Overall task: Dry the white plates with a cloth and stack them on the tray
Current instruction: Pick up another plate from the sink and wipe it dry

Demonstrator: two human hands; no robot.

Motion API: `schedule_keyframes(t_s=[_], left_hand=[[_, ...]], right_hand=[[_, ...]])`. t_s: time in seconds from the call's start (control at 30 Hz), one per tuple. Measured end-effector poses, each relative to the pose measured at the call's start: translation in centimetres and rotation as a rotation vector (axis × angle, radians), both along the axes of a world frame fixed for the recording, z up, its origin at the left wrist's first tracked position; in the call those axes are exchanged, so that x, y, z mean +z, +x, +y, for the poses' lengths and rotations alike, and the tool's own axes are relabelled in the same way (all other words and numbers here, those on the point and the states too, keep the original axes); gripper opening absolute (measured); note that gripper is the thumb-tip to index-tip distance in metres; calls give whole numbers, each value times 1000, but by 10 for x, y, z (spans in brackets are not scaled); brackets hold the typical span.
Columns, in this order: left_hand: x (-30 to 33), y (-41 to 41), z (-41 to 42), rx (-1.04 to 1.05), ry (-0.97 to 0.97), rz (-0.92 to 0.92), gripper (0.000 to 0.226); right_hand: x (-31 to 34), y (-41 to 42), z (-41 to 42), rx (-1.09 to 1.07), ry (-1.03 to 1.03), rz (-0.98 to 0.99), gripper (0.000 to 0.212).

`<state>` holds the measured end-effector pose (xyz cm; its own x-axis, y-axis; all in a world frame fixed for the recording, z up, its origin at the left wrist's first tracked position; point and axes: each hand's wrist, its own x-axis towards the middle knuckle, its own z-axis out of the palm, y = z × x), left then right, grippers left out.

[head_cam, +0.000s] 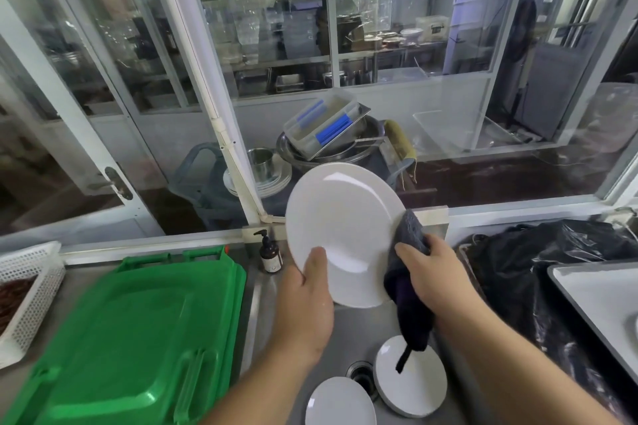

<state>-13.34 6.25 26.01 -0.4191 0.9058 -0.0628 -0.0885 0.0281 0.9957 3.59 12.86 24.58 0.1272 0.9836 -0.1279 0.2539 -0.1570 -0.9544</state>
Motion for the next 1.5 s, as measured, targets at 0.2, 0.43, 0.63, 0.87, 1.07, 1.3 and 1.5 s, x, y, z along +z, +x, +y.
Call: schedule_keyframes(t_s=[0.2,0.43,0.63,0.87,1.07,1.3,1.5], left_hand=[[-8,-5,-6,-182,-167,-164,21],[8,-48,8,-245,-269,-72,23],[4,-48,3,-275,-239,-6,21],[-6,-27,1,-166,-139,-101,24],[-26,4,-4,-105,-95,-261,45],[-5,-23,3,-237,-223,-230,22],[7,-50,3,-291,-304,-182,23]], right_hand=[[1,14,-3,20,-32,2,6],[18,35,10,191,76,-253,13],[15,34,13,131,40,-164,14],[-8,12,-1,28,-91,-1,5],[-35,-7,-13,-38,-202,224,7],[-19,21,-5,26,-117,65,7],[-1,35,5,135,14,-155,12]])
